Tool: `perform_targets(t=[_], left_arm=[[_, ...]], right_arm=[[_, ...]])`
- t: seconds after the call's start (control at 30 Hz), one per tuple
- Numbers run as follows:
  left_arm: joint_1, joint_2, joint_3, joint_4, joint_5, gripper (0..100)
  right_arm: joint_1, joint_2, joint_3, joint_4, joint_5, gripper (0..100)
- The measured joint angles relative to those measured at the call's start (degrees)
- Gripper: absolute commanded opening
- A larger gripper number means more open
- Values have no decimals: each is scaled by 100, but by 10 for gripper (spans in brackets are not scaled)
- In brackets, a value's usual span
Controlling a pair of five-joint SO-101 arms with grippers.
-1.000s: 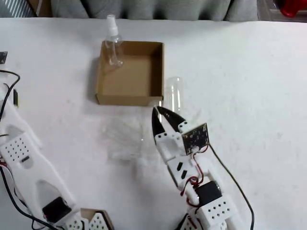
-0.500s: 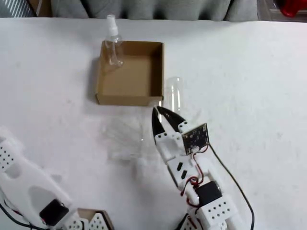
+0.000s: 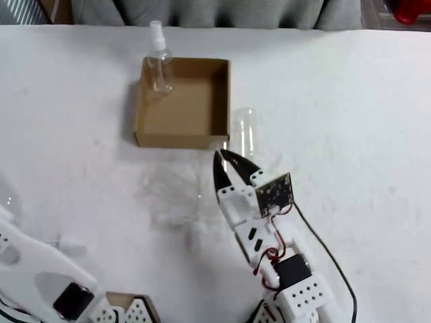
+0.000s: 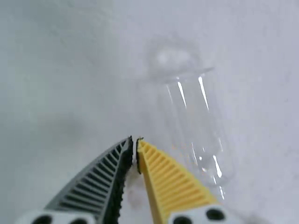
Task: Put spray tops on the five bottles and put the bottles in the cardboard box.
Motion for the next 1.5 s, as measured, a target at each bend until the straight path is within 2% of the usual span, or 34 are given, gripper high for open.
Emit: perform_targets(t=[0.2, 0.4, 0.93, 1.5], left_arm=[[-9, -1266, 2004, 0, -70, 20], [9, -1890, 3499, -220, -642, 20], [237, -3112, 7024, -3051, -703, 20], [1336, -4448, 10084, -5257, -703, 20]], right_arm=[[0, 0, 0, 0, 0, 16], [0, 0, 0, 0, 0, 16], [0, 0, 0, 0, 0, 16], [0, 0, 0, 0, 0, 16]])
